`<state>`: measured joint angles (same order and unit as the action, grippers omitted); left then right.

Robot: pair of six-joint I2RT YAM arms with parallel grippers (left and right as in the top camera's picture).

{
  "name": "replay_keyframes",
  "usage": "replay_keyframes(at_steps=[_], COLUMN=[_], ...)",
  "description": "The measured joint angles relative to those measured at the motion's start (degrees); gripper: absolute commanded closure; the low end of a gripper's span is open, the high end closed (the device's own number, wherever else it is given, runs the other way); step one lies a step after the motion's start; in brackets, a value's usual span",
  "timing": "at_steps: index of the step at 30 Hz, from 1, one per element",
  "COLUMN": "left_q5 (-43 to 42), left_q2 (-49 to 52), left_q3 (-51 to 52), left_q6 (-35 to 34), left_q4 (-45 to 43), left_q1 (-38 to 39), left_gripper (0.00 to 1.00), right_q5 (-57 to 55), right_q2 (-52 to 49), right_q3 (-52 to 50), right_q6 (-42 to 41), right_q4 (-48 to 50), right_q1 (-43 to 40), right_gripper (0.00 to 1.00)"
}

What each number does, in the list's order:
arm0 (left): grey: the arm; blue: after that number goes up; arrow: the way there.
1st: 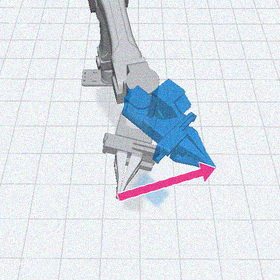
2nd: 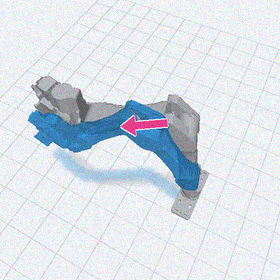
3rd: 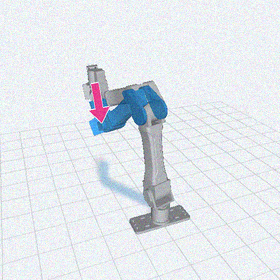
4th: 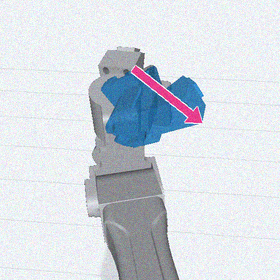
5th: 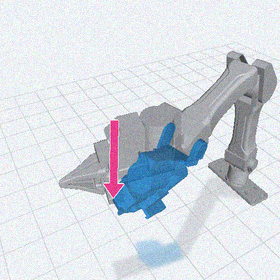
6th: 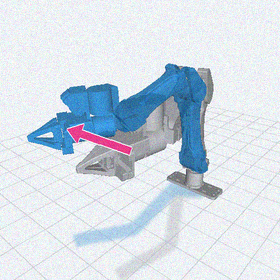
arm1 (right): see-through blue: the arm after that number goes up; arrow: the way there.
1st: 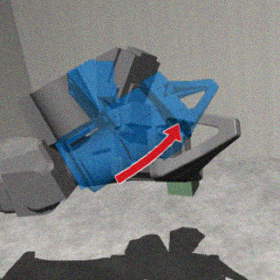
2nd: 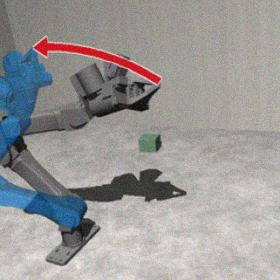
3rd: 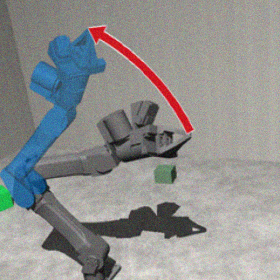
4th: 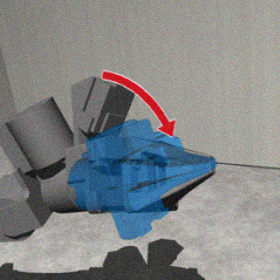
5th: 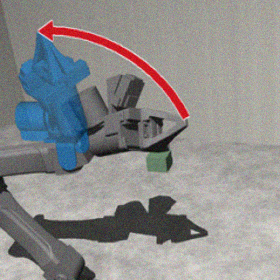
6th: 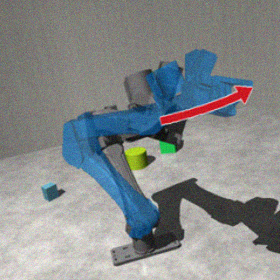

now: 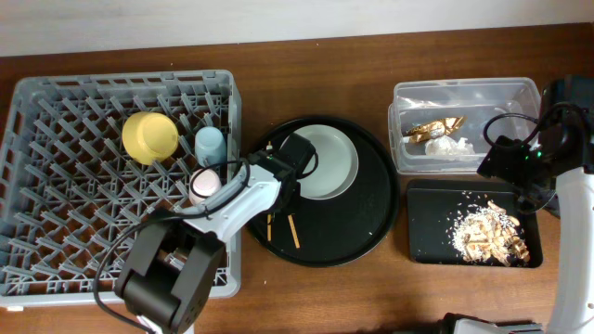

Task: Sort waste into correct bins and load items into the dishwasher rack
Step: 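Carry the chopstick with the left gripper and drop it in the rack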

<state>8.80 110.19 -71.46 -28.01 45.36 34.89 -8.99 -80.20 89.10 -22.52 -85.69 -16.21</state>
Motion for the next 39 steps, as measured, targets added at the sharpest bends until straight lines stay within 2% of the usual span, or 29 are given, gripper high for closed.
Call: replay_keyframes(at_steps=[4,5,6,7,18,20,23,26,29,33,34,35,36,37,39], left_q5=[1.0,1.0,0.9,0.8,1.0,1.0,1.0,1.6,2.7,1.4,0.9,0.7,0.6,0.4,0.3], left_q2=[1.5,1.5,1.5,1.5,0.0,-4.4,-18.4,-27.7,-28.3,-24.6,-23.2,-21.6,-20.6,-19.4,-18.0], left_q3=[0.0,0.0,0.0,0.0,-0.2,-0.8,-4.5,-5.1,-5.1,-4.9,-4.9,-4.9,-4.8,-4.8,-4.7], left_q6=[0.2,0.2,0.2,0.4,0.7,0.8,3.5,8.9,13.3,18.0,18.6,19.1,19.5,19.6,20.0], left_q4=[-0.4,-0.4,-0.4,-0.7,1.0,2.7,3.8,9.0,12.1,12.3,12.2,12.2,12.2,12.0,11.5], left_q1=[0.0,0.0,0.0,0.0,-0.1,-0.1,-1.1,-8.0,-17.6,-24.8,-25.7,-26.4,-27.0,-27.6,-28.4], left_gripper=[0.75,0.82,0.96,1.0,1.0,1.0,1.0,1.0,1.0,0.94,0.86,0.71,0.48,0.39,0.39], right_q5=[0.0,0.0,0.0,0.0,0.0,0.0,0.0,0.0,0.0,0.0,0.0,0.0,0.0,0.0,0.0], right_q2=[0.0,0.0,0.0,0.0,0.0,0.0,0.0,0.0,0.0,0.0,0.0,0.0,0.0,0.0,0.0], right_q3=[0.0,0.0,0.0,0.0,0.0,0.0,0.0,0.0,0.0,0.0,0.0,0.0,0.0,0.0,0.0], right_q6=[0.0,0.0,0.0,0.0,0.0,0.0,0.0,0.0,0.0,0.0,0.0,0.0,0.0,0.0,0.0], right_q4=[0.0,0.0,0.0,0.0,0.0,0.0,0.0,0.0,0.0,0.0,0.0,0.0,0.1,0.0,0.0], right_q1=[0.0,0.0,0.0,0.0,0.0,0.0,0.0,0.0,0.0,0.0,0.0,0.0,0.0,0.0,0.0], right_gripper=[0.01,0.01,0.01,0.01,0.01,0.01,0.01,0.01,0.01,0.01,0.01,0.01,0.01,0.01,0.01])
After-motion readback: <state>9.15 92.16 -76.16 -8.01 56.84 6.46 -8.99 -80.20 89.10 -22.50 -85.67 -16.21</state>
